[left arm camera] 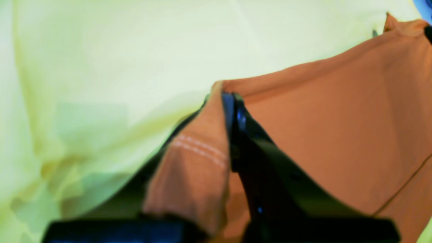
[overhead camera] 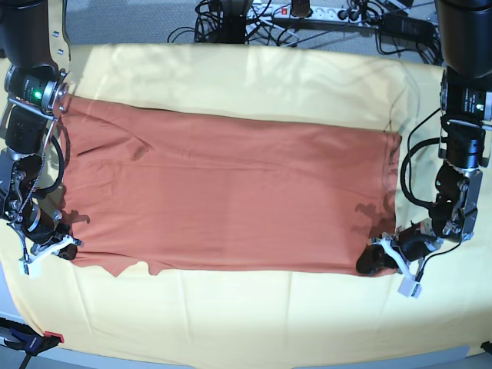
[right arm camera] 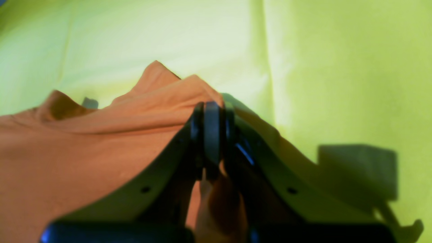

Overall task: Fold the T-shirt properly
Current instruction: 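Lift the hem and fold it over onto the collar edge with both grippers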

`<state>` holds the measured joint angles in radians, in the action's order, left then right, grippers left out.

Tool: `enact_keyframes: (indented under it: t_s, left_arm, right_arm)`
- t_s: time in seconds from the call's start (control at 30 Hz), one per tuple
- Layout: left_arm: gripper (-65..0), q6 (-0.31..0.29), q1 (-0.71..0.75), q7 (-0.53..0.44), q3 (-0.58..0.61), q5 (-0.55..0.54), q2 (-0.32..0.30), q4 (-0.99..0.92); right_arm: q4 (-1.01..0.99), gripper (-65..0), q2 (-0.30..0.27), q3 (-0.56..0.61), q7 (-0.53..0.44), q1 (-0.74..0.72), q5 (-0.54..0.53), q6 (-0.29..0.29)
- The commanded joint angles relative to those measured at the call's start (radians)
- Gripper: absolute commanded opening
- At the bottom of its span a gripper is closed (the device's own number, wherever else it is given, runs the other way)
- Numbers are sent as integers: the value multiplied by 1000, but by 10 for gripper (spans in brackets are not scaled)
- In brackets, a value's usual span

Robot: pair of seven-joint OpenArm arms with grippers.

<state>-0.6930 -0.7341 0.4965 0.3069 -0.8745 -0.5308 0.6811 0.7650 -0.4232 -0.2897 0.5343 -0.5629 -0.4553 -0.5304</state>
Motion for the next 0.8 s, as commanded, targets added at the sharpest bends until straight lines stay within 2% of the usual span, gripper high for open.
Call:
enact_keyframes:
  t_s: [0.0,0.1,0.17,0.23,0.37,0.47,0.6,0.77]
  left_arm:
    - [-650,-5,-34,-22,-8,-13,-6,13]
    - [-650,-5,-27,-14,-8,-13,9,13]
    - [-650,-5,-25,28,-8,-38,16,13]
    - [-650,-5,-26,101,-8,-113,19,13]
    - [-650,-5,-26,273,-8,-272,13,14]
    - [-650,-5,-25,426,-8,-374,13,14]
    - [-650,-5,-31,596,-8,-555,10,17]
    - [-650,-5,-29,652,-8,-583,-15,32]
  right_arm:
    - [15,-650,-21,-4,-26,-33,-11,-3]
    - [15,-650,-21,-4,-13,-33,-11,-48]
    - [15,-650,-23,-4,5,-33,-20,-92]
    - [15,-650,-26,-3,37,-33,-47,-133]
    - [16,-650,-26,-3,167,-32,-127,-168]
    - [17,-650,-29,-2,212,-18,-167,-168]
    - [20,-650,-56,46,219,2,-181,-168]
    - [20,-650,-105,139,219,5,-199,-168]
